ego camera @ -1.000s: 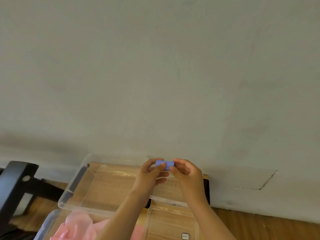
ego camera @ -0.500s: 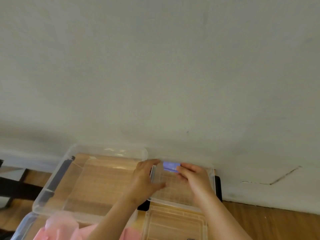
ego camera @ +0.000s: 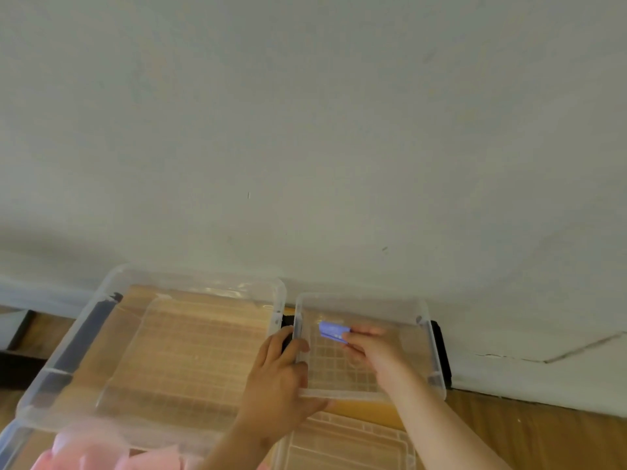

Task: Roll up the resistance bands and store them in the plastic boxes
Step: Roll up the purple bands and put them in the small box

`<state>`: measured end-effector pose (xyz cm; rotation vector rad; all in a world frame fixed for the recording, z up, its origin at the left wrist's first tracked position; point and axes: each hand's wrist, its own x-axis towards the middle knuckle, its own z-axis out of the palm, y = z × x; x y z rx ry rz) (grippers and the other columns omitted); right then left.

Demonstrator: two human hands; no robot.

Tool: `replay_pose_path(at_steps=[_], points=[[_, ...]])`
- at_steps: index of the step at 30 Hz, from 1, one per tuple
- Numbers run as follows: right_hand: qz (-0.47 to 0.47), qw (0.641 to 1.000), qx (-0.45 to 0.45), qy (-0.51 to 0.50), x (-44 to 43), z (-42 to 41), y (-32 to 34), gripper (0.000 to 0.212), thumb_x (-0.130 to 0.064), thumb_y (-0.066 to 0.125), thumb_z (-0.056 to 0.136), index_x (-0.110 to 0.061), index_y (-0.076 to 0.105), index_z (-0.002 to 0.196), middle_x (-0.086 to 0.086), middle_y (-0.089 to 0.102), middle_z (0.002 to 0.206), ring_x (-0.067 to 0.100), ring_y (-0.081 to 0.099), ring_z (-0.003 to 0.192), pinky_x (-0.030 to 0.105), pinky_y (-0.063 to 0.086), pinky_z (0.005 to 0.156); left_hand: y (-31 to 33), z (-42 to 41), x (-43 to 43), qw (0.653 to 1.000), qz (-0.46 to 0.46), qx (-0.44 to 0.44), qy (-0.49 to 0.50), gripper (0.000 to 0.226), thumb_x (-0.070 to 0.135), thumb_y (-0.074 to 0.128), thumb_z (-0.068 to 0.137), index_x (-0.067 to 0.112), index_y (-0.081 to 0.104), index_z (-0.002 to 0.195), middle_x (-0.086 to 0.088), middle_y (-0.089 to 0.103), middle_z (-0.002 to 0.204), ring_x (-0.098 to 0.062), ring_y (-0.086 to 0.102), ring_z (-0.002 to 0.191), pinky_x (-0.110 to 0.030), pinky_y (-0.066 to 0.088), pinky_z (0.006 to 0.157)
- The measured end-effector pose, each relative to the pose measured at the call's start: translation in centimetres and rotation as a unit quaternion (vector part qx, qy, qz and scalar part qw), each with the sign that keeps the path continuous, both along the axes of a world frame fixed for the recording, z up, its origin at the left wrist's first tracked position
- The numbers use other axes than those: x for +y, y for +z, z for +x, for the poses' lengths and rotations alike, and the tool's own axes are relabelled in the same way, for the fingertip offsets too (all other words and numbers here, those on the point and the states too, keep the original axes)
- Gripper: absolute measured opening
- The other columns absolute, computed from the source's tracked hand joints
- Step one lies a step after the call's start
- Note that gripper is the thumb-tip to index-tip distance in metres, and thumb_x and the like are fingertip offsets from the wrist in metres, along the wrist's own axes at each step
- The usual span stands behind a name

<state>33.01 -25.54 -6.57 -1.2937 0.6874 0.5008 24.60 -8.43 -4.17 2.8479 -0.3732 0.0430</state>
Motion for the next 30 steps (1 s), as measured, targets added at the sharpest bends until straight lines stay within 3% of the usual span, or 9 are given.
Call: replay_pose_path(at_steps=[3, 6, 8, 10, 13, 17, 19, 23, 30], points=[[-0.031, 0.999, 0.003, 0.028, 0.7, 1.1, -1.4, 0.027, 0.013, 0.066, 0.080, 0.008, 0.063, 0.107, 0.016, 0.064, 0.086, 0.020, 0.063, 0.068, 0.016, 0.055, 0.054, -0.6, 0.7, 1.0, 1.000, -0.007, 0.000, -0.014, 0.041, 0.069, 0.050, 0.067, 0.029, 0.060, 0.069, 0.012, 0.057, 0.124, -0.021, 0.038, 0.132, -0.030, 0.033, 0.106], [-0.054, 0.998, 0.014, 0.043, 1.7, 2.1, -2.5, 0.029, 0.014, 0.066, 0.080, 0.010, 0.062, 0.109, 0.014, 0.063, 0.078, 0.027, 0.063, 0.075, 0.026, 0.057, 0.070, -1.2, 1.2, 1.5, 0.999, -0.018, -0.014, -0.030, 0.056, 0.066, 0.042, 0.084, 0.021, 0.059, 0.114, 0.003, 0.045, 0.146, -0.022, 0.028, 0.140, -0.033, 0.021, 0.112], [-0.059, 0.997, 0.023, 0.048, 2.4, 2.6, -2.8, 0.030, 0.016, 0.066, 0.079, 0.012, 0.061, 0.108, 0.015, 0.063, 0.079, 0.032, 0.063, 0.083, 0.031, 0.055, 0.076, -1.4, 1.2, 1.4, 0.999, -0.011, -0.024, -0.025, 0.071, 0.062, 0.039, 0.089, 0.014, 0.044, 0.141, -0.002, 0.029, 0.156, -0.021, 0.019, 0.146, -0.034, 0.015, 0.116], [-0.063, 0.996, 0.037, 0.052, 2.8, 3.1, -3.3, 0.031, 0.018, 0.064, 0.079, 0.011, 0.061, 0.109, 0.020, 0.062, 0.088, 0.037, 0.065, 0.091, 0.032, 0.054, 0.079, -1.5, 1.1, 1.4, 1.000, -0.019, -0.015, 0.007, 0.088, 0.059, 0.051, 0.082, 0.012, 0.024, 0.151, -0.004, 0.015, 0.161, -0.019, 0.010, 0.148, -0.035, 0.011, 0.117], [-0.074, 0.994, 0.054, 0.063, 3.1, 3.9, -4.0, 0.030, 0.016, 0.063, 0.081, 0.009, 0.063, 0.111, 0.019, 0.063, 0.086, 0.026, 0.064, 0.069, 0.026, 0.056, 0.060, -1.9, 1.2, 1.6, 0.999, -0.018, 0.004, 0.028, 0.096, 0.061, 0.053, 0.075, 0.016, 0.018, 0.153, -0.001, 0.012, 0.161, -0.017, 0.008, 0.149, -0.037, 0.012, 0.116], [-0.102, 0.991, 0.066, 0.058, 3.4, 4.5, -4.7, 0.020, 0.015, 0.063, 0.081, 0.007, 0.066, 0.100, 0.010, 0.055, 0.060, 0.013, 0.051, 0.040, 0.018, 0.044, 0.035, -2.3, 1.2, 1.9, 0.996, -0.077, 0.012, 0.036, 0.095, 0.063, 0.058, 0.074, 0.021, 0.023, 0.151, 0.003, 0.019, 0.159, -0.011, 0.011, 0.148, -0.035, 0.014, 0.115], [-0.093, 0.991, 0.078, 0.052, 3.5, 4.6, -5.0, 0.015, 0.014, 0.063, 0.082, 0.003, 0.063, 0.091, 0.009, 0.054, 0.061, 0.013, 0.050, 0.040, 0.017, 0.042, 0.035, -2.5, 1.2, 2.0, 0.995, -0.094, 0.005, 0.037, 0.093, 0.066, 0.057, 0.075, 0.020, 0.026, 0.150, 0.003, 0.022, 0.158, -0.011, 0.013, 0.147, -0.035, 0.014, 0.116], [-0.098, 0.991, 0.083, 0.033, 3.6, 4.8, -5.4, 0.027, 0.013, 0.067, 0.079, -0.007, 0.057, 0.064, 0.007, 0.054, 0.051, 0.005, 0.044, 0.024, 0.015, 0.039, 0.031, -2.6, 1.1, 1.9, 0.994, -0.103, -0.004, 0.043, 0.096, 0.065, 0.059, 0.074, 0.020, 0.024, 0.151, 0.005, 0.021, 0.159, -0.008, 0.012, 0.147, -0.033, 0.012, 0.116], [-0.123, 0.989, 0.075, 0.026, 3.7, 4.8, -5.5, 0.017, 0.010, 0.073, 0.075, -0.002, 0.063, 0.068, 0.007, 0.055, 0.043, 0.010, 0.048, 0.029, 0.016, 0.041, 0.031, -2.5, 1.0, 1.7, 0.991, -0.119, -0.005, 0.061, 0.101, 0.064, 0.064, 0.072, 0.014, 0.025, 0.151, 0.006, 0.023, 0.158, -0.005, 0.012, 0.146, -0.031, 0.014, 0.116]])
